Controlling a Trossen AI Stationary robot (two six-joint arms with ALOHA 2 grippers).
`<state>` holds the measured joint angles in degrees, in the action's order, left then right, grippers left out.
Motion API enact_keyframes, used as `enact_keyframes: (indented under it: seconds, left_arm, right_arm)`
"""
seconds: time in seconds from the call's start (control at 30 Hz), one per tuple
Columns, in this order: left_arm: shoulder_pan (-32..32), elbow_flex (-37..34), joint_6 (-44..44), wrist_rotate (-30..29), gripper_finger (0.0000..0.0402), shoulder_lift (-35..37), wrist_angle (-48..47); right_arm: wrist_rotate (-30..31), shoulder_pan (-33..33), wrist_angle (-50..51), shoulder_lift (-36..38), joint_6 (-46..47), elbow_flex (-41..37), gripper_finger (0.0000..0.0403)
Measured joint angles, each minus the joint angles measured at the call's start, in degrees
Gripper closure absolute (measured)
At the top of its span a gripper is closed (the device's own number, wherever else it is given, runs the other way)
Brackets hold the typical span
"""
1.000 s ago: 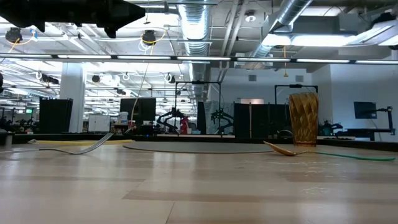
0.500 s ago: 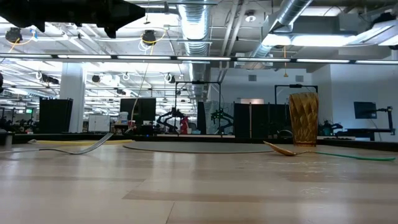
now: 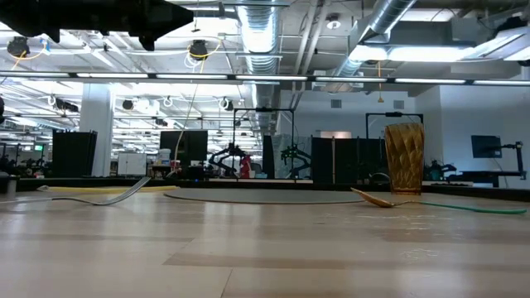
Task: Pick & Place Utensil
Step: Put the white bowl on the center of the gray placemat
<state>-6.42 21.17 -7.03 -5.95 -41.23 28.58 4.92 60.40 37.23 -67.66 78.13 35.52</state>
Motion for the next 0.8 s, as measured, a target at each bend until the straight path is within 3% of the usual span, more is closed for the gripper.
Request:
enact_keyframes:
  seconds: [0.53,0.67,0.8]
  left_arm:
    - [0.0,0.0,0.0,0.0,0.0355,0.0,0.0]
    - [0.0,0.0,0.0,0.0,0.0355,0.0,0.0]
    - [0.0,0.0,0.0,0.0,0.0355,0.0,0.1]
  right_arm:
    - [0.1,-0.1,-2.4,-0.6,-0.1,-1.5,0.0285]
    - [0.1,-0.1,-2.7,-1.8,-2.3,-1.4,0.0317]
    - [0.2,-1.2,-3.0,-2.0,-4.4,-1.5,0.038]
